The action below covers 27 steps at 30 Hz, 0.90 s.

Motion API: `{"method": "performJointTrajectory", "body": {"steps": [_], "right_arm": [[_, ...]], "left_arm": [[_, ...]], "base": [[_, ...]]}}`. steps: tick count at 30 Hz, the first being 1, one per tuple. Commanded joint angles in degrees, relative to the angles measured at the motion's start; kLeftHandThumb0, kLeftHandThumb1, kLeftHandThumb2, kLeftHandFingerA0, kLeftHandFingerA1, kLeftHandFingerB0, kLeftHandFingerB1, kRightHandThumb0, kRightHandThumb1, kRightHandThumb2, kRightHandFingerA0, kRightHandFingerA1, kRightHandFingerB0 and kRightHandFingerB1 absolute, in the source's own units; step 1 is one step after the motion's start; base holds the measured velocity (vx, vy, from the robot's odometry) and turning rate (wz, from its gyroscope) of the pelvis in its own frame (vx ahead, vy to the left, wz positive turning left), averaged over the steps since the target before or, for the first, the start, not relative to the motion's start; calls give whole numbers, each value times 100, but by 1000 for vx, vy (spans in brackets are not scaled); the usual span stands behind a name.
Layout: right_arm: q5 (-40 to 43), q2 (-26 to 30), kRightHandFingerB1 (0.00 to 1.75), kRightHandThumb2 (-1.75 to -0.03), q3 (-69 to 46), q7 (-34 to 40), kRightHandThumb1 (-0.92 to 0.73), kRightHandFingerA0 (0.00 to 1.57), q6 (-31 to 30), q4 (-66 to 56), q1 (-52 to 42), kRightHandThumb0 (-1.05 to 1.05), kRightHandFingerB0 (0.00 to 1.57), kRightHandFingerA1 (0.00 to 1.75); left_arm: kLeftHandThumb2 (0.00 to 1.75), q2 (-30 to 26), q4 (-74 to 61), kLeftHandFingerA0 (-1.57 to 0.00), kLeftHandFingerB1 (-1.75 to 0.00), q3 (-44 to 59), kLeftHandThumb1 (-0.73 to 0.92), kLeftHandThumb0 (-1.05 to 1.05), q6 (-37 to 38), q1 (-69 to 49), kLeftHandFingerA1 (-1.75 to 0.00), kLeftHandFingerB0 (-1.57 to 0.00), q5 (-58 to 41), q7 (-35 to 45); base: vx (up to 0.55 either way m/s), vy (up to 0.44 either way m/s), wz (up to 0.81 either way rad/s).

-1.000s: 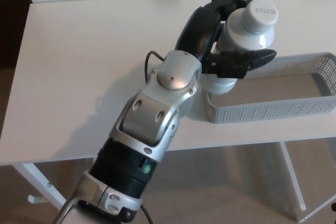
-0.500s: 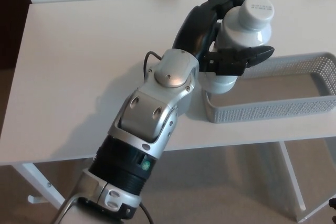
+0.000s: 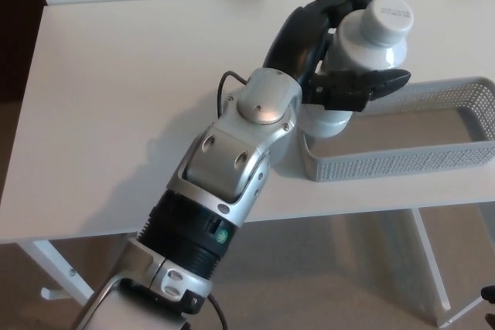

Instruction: The robot walk up to a desk on which a bottle is kept on the left hand side and a container is kept on the right hand side. The robot uses its left hand to pick up the bottle and places it in the container.

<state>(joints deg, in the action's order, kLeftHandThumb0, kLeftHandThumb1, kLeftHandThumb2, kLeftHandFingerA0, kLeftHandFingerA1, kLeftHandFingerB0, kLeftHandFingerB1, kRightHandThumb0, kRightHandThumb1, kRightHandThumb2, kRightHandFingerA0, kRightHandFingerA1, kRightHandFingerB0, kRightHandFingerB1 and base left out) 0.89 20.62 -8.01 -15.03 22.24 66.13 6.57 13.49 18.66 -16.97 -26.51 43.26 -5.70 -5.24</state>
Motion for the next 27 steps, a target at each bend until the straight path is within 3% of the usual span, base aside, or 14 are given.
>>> {"method": "performJointTrajectory", "body": {"steps": [1,4,5,7,9,10,23,24,25,27], "right_arm": [[-91,148,44,-56,30,69,-47,92,86,-45,53,-71,83,46],[-72,147,44,-55,16,45,-46,93,72,-37,69,-70,84,46],[-65,151,53,-78,9,37,-35,89,54,-38,69,-74,77,56],[-69,157,53,-79,11,28,-35,89,39,-24,80,-76,77,56],[-86,162,53,-79,23,32,-35,89,42,-8,97,-76,77,56],[-91,160,44,-56,24,44,-46,93,51,-3,99,-70,85,46],[-118,155,45,-57,58,67,-46,93,62,-28,121,-73,86,46],[-116,166,45,-57,60,54,-46,94,53,-37,121,-72,85,47],[-133,167,44,-56,81,41,-46,94,44,-39,148,-69,84,47],[-158,183,44,-56,105,51,-46,93,38,-67,161,-70,85,46]], "left_arm": [[74,1379,397,-119,-79,-146,71,-16,338,656,-119,-91,14,-241],[74,1421,425,-120,-80,-199,71,-17,362,640,-119,-91,-2,-246],[70,1417,423,-120,-78,-224,72,-18,370,612,-119,-91,-3,-236],[69,1397,430,-120,-78,-265,73,-18,368,580,-120,-90,0,-230],[69,1384,446,-120,-78,-274,73,-18,359,589,-120,-90,0,-235],[71,1378,454,-122,-79,-275,73,-17,358,580,-119,-91,-10,-235],[68,1293,449,-121,-71,-381,74,-20,373,540,-113,-90,-7,-191],[61,1308,447,-116,-55,-366,74,-27,409,493,-100,-82,-51,-186],[84,1175,389,0,-2,-347,47,-81,77,558,0,0,-264,226],[86,1014,332,0,0,-377,47,-85,-56,580,0,0,-356,538]], "base": [[0,0,0],[0,0,0],[0,0,0],[0,0,0],[0,0,0],[0,0,0],[0,0,0],[0,0,0],[0,0,0],[0,0,0]]}}
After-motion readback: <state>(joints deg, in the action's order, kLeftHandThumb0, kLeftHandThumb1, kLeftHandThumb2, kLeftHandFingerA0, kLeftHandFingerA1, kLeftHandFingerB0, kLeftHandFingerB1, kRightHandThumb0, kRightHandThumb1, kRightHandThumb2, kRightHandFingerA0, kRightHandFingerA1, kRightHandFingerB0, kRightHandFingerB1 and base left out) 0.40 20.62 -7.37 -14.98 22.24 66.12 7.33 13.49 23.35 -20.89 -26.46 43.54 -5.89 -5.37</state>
